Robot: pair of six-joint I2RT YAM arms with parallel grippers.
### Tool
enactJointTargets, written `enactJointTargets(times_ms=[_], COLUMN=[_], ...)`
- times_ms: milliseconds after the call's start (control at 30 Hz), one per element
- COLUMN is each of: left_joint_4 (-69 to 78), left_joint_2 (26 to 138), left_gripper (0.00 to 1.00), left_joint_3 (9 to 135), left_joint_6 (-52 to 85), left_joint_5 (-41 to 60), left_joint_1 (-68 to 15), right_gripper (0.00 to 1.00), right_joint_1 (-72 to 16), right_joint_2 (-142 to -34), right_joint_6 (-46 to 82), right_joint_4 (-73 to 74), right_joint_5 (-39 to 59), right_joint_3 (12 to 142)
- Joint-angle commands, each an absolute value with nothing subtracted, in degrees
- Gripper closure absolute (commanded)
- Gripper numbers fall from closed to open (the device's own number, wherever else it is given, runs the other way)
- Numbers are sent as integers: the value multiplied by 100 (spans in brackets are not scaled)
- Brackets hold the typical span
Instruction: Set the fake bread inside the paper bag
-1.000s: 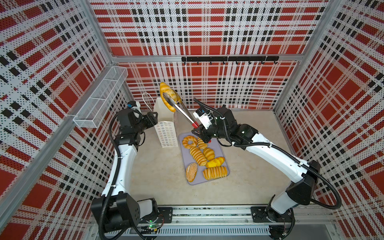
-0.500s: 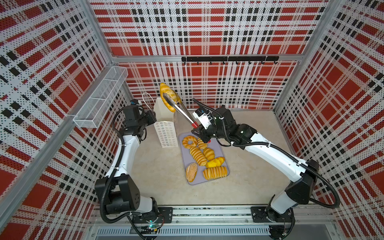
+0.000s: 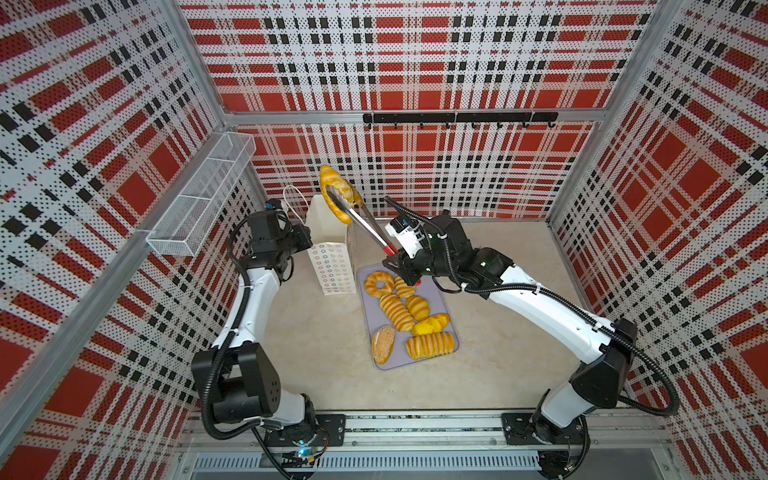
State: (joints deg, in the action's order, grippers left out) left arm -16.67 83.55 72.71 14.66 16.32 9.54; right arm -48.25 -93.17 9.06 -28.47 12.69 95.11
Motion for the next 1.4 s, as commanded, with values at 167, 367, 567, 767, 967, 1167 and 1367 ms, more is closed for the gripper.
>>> enactJointTargets(times_ms=[167,367,567,767,967,1167,1367], left_joint_4=[-1644,-2074,-2411,-2602,-2599,-2545,-2301], left_joint_2=[8203,8136,8339,8456,8324,8273,8150], left_gripper=[100,100,100,100,100,100,100], left_joint_3=[7678,8200,8511,8495,8411,8273,7954], left_joint_6=[1249,962,848,685,685,641,819], left_joint_5=[1506,292,-679,-1301,-1473,-1059,-394], left_joint_1=[875,54,-457,-700,-721,-688,-532], right_gripper=[84,84,84,85,85,86,85], right_joint_1=[-4878,-4878,-4869,-4784,-4729,-4732,-4737], right_joint_2=[-9108,-9068,-9000,-8927,-8958,-9106,-9237], right_joint_6=[870,894,1018,1248,1419,1566,1692], right_joint_4=[-2482,-2613,-2770,-2827,-2752,-2657,-2597], right_joint_5=[1156,952,687,528,652,862,967], right_joint_3=[9562,9599,9473,9285,9184,9198,9233])
